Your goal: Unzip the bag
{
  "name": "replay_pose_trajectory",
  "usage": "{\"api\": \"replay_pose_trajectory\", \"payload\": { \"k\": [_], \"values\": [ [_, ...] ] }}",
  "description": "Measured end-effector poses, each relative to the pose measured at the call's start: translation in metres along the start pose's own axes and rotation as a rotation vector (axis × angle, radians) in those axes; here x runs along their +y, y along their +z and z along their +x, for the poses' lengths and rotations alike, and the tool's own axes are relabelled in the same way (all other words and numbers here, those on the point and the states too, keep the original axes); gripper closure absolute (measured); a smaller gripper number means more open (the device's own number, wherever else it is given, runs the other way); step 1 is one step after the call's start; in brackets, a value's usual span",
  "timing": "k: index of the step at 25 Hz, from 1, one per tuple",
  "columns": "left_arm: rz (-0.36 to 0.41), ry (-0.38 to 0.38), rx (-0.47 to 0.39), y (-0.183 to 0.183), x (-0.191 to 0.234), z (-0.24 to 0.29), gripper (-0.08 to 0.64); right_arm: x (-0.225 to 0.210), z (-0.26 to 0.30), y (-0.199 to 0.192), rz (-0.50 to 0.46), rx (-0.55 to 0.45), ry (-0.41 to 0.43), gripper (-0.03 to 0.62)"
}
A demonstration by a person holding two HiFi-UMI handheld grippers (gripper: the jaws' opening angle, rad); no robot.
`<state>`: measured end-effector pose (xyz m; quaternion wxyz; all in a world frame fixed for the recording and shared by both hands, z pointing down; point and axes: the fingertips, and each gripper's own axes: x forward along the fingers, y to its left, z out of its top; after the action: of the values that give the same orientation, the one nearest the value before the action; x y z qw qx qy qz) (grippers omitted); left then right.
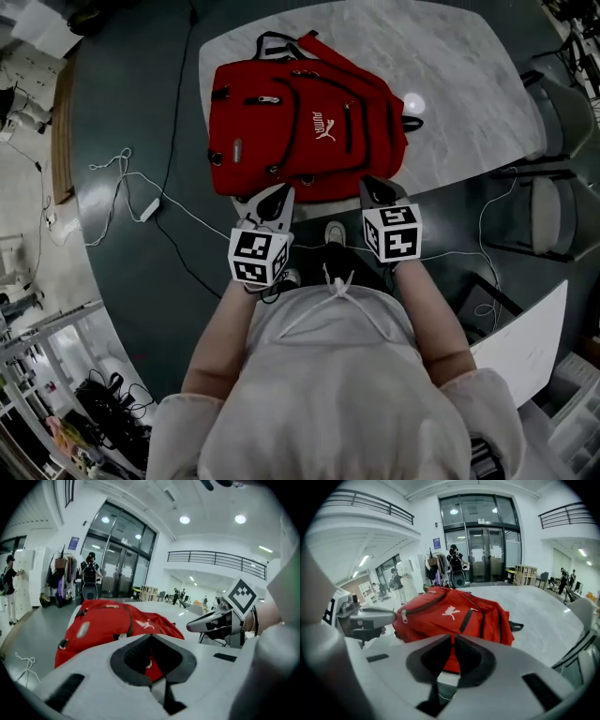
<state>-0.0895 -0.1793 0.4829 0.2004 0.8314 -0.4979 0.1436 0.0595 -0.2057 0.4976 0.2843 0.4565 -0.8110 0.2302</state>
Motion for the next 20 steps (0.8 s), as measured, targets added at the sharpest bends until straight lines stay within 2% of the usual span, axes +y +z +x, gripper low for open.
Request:
{"api": "replay_pose_trajectory", "payload": {
  "k": [3, 7, 11, 15, 20],
  "values": [
    [0.045, 0.002, -0.098, 0.044, -0.010, -0.017, 0.538, 0.018, -0.013, 0.025, -0.002, -0.074, 0.008, 0.552],
    [0.068, 0.000, -0.211, 0.097, -0.018, -0.040, 0.538, 0.040, -0.036, 0.062, -0.003, -0.191, 0.016, 0.555],
    [0.112, -0.029, -0.281, 0.136, -0.031, -0.059, 0.538, 0.056, -0.069, 0.102, 0.014, -0.364, 0.024, 0.561],
    [0.143, -0.053, -0.347, 0.161, -0.043, -0.077, 0.538, 0.068, -0.099, 0.128, -0.013, -0.485, 0.007, 0.565],
    [0.157, -0.047, -0.391, 0.176, -0.048, -0.091, 0.538, 0.074, -0.114, 0.140, -0.018, -0.524, -0.003, 0.566]
  ]
}}
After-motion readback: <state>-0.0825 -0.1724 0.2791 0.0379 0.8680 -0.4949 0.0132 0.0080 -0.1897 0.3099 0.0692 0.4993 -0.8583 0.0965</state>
